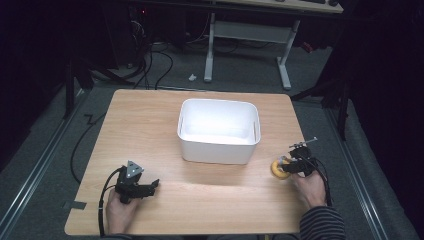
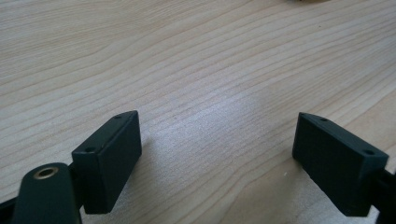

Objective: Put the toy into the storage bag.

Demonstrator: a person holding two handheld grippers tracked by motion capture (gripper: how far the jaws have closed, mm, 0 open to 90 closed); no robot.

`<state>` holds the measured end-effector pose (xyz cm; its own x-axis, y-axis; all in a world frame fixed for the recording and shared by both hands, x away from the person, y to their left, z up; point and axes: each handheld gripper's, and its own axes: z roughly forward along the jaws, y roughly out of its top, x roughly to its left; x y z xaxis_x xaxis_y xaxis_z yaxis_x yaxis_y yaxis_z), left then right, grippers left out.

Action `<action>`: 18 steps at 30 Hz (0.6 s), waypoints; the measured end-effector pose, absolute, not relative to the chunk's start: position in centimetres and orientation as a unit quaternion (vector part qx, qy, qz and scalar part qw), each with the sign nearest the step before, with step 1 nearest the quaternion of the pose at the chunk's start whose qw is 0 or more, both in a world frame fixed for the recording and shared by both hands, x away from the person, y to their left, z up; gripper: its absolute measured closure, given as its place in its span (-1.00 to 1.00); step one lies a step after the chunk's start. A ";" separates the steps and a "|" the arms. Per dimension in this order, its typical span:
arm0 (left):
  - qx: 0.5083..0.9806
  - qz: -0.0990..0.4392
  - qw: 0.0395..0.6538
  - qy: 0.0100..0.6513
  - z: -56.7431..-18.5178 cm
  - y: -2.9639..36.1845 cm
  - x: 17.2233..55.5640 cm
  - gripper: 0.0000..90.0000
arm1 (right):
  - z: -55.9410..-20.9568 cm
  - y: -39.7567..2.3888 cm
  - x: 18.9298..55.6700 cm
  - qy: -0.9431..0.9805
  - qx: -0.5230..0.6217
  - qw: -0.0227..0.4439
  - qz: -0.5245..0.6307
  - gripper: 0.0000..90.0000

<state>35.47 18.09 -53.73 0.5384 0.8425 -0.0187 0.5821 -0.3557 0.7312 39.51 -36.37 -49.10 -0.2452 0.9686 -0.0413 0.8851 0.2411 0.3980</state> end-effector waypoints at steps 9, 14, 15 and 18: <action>0.802 0.184 0.354 0.444 -53.7 18.1 35.5 -0.65 | -49.6 -36.2 39.8 0.777 0.596 0.135 0.147 0.45; 0.802 0.184 0.354 0.444 -53.7 18.1 35.5 -0.65 | -49.6 -36.3 39.8 0.777 0.595 0.139 0.152 0.46; 0.802 0.184 0.354 0.444 -53.7 18.1 35.5 -0.65 | -49.6 -36.3 39.8 0.777 0.595 0.139 0.152 0.47; 0.802 0.184 0.354 0.444 -53.7 18.1 35.5 -0.65 | -49.6 -36.2 39.7 0.778 0.593 0.142 0.148 0.47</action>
